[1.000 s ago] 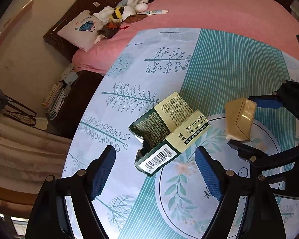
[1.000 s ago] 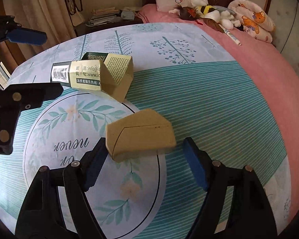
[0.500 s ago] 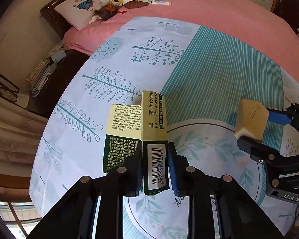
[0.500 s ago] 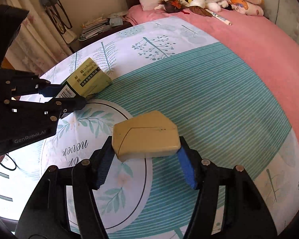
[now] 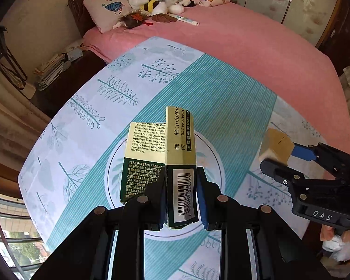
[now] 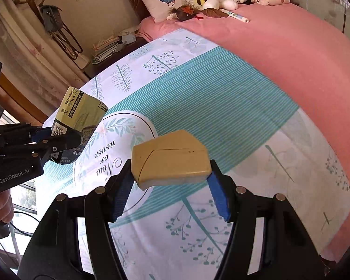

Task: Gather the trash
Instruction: 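Carry both items over the wastebasket and open both tools to drop them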

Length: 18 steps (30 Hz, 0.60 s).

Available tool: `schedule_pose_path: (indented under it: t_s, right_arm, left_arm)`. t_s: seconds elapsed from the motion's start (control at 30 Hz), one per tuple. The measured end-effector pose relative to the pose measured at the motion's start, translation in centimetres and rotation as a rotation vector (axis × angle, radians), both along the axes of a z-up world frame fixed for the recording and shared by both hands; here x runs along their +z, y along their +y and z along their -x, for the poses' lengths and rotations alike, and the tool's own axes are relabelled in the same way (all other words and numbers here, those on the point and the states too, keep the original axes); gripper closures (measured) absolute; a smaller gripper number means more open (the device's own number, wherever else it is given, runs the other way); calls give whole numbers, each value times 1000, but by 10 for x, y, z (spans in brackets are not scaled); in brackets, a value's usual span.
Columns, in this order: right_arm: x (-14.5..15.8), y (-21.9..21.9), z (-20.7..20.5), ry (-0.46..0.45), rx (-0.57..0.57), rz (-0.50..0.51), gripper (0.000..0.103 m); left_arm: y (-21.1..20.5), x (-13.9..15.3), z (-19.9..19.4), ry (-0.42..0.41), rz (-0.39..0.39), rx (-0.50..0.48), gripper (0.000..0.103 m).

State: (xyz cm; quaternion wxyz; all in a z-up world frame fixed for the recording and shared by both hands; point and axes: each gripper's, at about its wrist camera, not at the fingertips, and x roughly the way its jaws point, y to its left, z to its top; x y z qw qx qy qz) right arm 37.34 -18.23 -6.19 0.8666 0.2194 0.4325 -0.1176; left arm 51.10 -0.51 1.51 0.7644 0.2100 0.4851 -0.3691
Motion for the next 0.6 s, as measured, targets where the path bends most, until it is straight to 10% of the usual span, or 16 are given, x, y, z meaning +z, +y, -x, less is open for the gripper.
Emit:
schedule_pose_path:
  t_s: [0.6]
  right_arm:
    - [65,9,196,-57,88,-9,45]
  left_arm:
    - [12,52,227,-16,40,59,81]
